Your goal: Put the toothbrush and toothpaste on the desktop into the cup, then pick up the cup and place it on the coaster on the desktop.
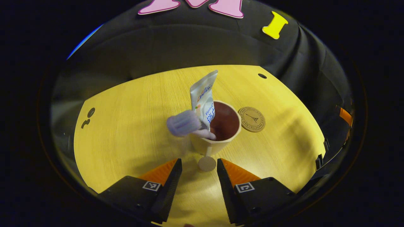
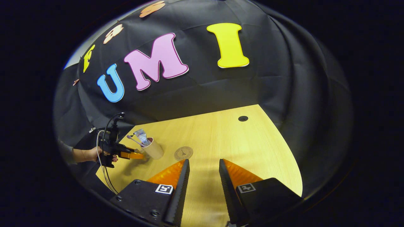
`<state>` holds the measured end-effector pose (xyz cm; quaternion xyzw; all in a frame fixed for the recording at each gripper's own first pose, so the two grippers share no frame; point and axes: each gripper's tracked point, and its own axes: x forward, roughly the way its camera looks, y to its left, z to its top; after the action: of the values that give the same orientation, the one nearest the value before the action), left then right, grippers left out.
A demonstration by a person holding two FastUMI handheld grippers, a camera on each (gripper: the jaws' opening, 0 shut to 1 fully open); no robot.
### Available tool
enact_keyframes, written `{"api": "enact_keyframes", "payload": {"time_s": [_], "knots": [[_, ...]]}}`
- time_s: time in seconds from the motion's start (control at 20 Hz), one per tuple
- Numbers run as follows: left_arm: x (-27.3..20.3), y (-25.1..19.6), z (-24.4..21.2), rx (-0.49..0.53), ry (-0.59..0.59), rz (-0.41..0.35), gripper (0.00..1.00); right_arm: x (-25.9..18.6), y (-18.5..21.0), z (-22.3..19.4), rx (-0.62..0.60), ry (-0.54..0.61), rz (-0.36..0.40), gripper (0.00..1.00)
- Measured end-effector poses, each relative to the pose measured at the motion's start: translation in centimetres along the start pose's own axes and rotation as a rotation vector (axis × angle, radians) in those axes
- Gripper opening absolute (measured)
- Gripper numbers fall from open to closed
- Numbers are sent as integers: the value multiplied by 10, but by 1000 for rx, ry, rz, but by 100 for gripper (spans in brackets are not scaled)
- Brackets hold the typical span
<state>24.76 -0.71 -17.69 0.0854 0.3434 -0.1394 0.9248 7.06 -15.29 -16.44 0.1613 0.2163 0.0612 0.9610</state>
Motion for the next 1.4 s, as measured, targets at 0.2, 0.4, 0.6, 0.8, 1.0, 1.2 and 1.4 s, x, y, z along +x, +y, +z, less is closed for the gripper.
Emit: {"api": "enact_keyframes", "payload": {"time_s": [0.2, 0.4, 0.6, 0.8, 1.0, 1.2, 1.4], "knots": [[16, -5, -1, 54, 60, -16, 70, 5, -6, -5, 20, 13, -3, 58], [29, -9, 4, 79, 88, -21, 66, 6, -11, -12, 24, 25, -7, 58], [36, -12, 4, 82, 129, -31, 68, 6, -17, -15, 44, 31, -14, 58], [38, -6, 4, 82, 137, 7, 39, 4, -17, -17, 45, 33, -12, 58], [39, -7, 3, 73, 131, 18, 32, 2, -18, -20, 47, 38, -12, 58], [35, -11, 7, 70, 107, 36, 30, 0, -20, -22, 50, 40, -13, 58], [25, -26, 21, 109, 70, 33, 30, 0, -20, -21, 55, 36, -10, 58]]}}
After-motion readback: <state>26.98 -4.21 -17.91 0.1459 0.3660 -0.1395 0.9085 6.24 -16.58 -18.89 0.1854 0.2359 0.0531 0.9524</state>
